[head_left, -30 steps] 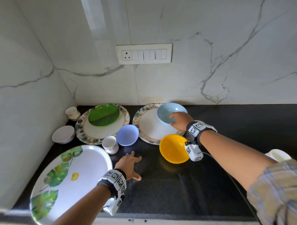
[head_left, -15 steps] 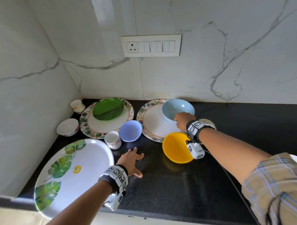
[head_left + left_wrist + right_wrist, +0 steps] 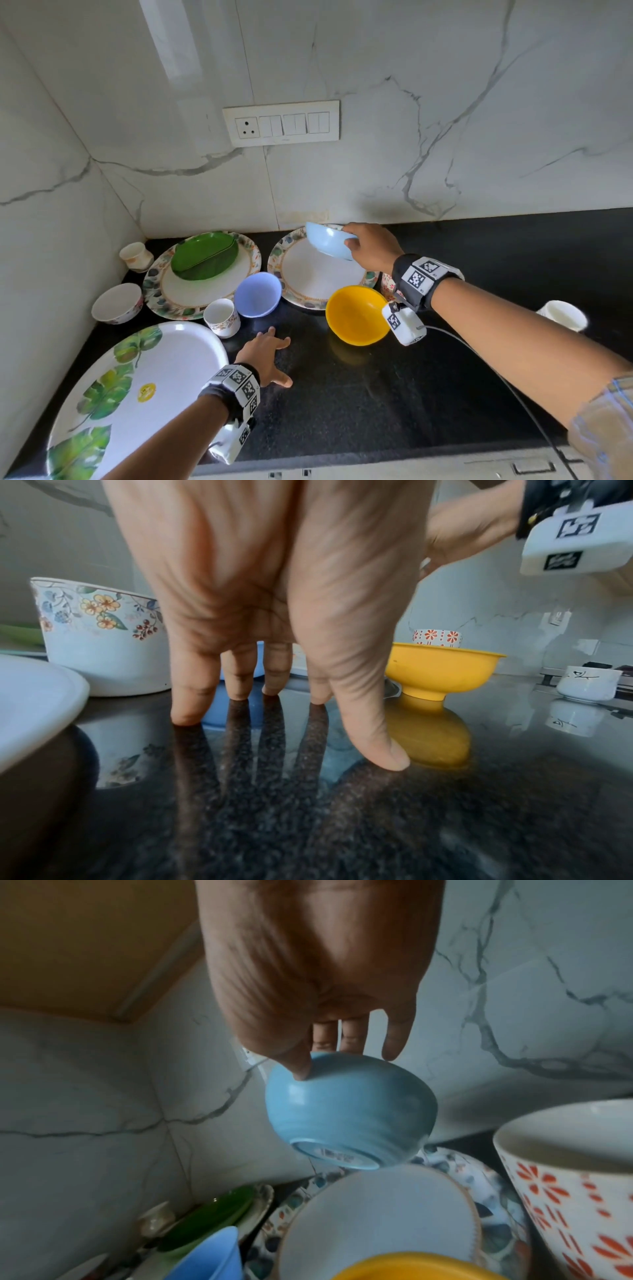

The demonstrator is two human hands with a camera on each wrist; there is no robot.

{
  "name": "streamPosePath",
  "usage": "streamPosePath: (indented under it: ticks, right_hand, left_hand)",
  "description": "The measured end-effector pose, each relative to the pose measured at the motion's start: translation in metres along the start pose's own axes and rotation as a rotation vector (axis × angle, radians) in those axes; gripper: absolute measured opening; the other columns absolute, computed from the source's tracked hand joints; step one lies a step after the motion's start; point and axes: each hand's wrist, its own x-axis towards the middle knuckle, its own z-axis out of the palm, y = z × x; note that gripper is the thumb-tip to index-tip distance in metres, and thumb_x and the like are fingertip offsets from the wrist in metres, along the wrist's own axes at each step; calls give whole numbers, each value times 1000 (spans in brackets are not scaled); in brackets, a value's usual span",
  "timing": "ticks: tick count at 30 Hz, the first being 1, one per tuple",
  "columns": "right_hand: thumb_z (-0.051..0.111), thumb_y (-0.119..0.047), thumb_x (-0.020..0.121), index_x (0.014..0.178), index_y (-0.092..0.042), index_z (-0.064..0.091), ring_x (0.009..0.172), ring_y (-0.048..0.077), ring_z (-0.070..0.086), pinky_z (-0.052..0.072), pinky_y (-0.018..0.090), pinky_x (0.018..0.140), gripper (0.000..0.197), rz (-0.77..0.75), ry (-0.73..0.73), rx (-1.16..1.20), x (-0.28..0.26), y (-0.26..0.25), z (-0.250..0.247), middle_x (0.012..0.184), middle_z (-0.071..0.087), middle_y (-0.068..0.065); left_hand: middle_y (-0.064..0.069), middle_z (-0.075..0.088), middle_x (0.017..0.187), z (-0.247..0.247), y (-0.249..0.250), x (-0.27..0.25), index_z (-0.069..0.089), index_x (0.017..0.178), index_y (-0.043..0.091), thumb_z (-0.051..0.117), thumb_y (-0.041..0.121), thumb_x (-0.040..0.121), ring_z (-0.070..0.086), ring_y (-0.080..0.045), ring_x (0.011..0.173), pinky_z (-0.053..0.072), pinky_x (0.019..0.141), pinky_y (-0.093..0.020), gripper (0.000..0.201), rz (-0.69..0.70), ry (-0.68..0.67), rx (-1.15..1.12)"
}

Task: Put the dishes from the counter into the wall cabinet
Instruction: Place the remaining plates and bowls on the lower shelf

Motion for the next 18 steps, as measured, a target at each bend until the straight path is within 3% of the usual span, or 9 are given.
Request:
streamPosePath:
  ticks: [6, 11, 15, 18]
  right_hand:
    - [51, -22, 96, 113, -19, 63, 98, 32, 61, 51, 40, 78, 21, -65, 110, 30, -34, -28, -48, 110, 69, 6]
    - [53, -24, 95, 113, -23, 65, 96, 28, 61, 51, 39, 76, 22, -87, 193, 44, -60, -51, -88, 108, 70, 2]
    - [54, -24, 94, 111, -25, 66, 92, 24, 61, 53, 40, 77, 21, -112, 239, 66, -78, -76, -118, 104, 70, -1]
    - [54, -26, 93, 110, -28, 67, 92, 21, 62, 53, 41, 79, 22, -141, 268, 55, -91, -97, -142, 103, 71, -5]
  left_hand:
    - [4, 26, 159, -4, -1, -11, 33, 146, 40, 79, 59, 64, 29, -24, 144, 30, 115, -47, 96, 39, 76, -17]
    - [13, 57, 133, -19, 2, -23, 52, 132, 39, 65, 64, 73, 54, -10, 121, 46, 100, -32, 65, 155, 245, -88]
    - [14, 68, 109, -73, 15, -38, 67, 114, 36, 61, 54, 84, 63, -10, 103, 49, 85, -26, 35, 276, 448, -101]
    - [17, 71, 105, -135, 26, -59, 70, 103, 40, 55, 60, 81, 66, -13, 98, 51, 81, -27, 33, 342, 645, -118]
